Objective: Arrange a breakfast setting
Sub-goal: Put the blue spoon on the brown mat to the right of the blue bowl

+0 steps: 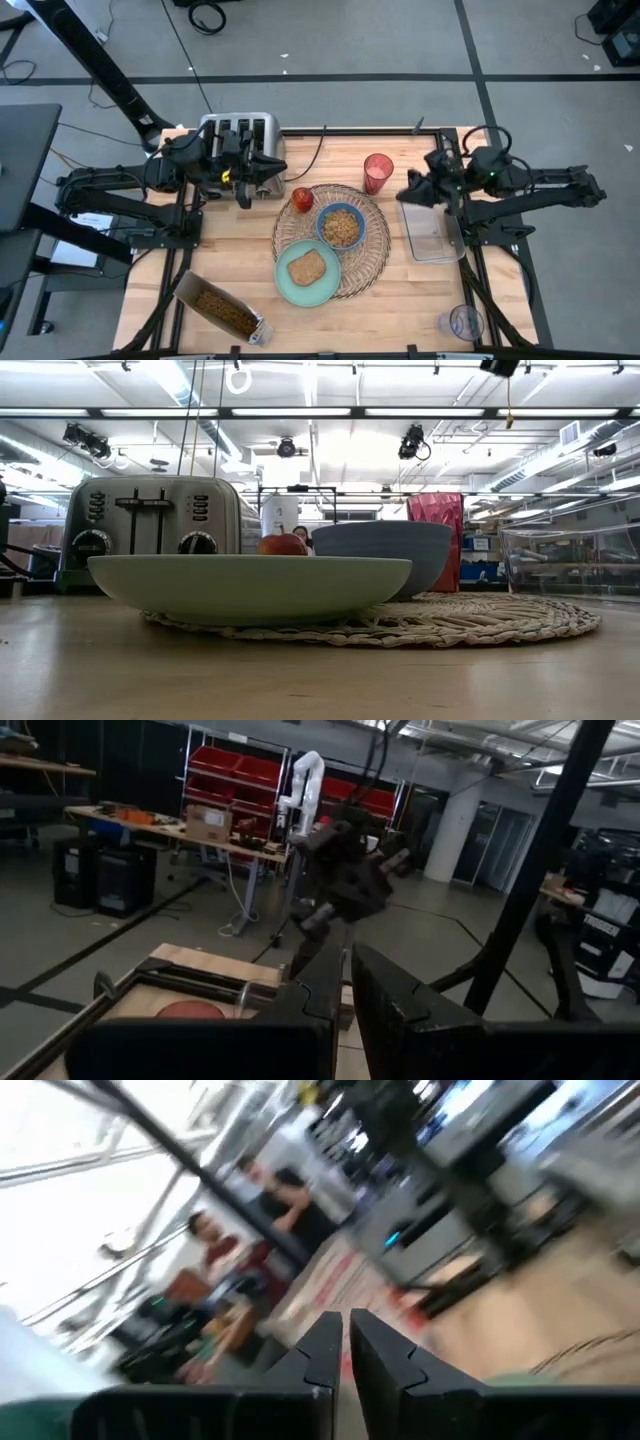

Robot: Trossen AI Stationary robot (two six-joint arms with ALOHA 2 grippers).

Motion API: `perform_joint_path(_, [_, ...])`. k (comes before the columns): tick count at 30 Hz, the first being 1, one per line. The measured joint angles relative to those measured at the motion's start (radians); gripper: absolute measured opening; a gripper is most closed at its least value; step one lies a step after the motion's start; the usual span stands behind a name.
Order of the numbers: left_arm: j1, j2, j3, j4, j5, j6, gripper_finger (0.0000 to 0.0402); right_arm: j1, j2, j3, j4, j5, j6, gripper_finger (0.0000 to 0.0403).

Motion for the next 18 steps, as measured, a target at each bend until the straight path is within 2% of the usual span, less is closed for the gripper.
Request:
perform_joint_path(8, [-0.001,0.0,0.0,0.0,0.0,-0.017,0.0034,0.21,0.094,0.096,-0.033,-0.128,0.217,0.001])
perform_joint_path(14, [-0.028,0.0,0.0,0.006,-0.001,-0.015,0.0034,0.41,0.211,0.193,-0.05,-0.143,0.313,0.001])
perform_joint_path(18, [-0.075,0.0,0.0,0.005,-0.017,-0.007,0.0034,0.536,0.286,0.272,-0.191,-0.152,0.381,0.001])
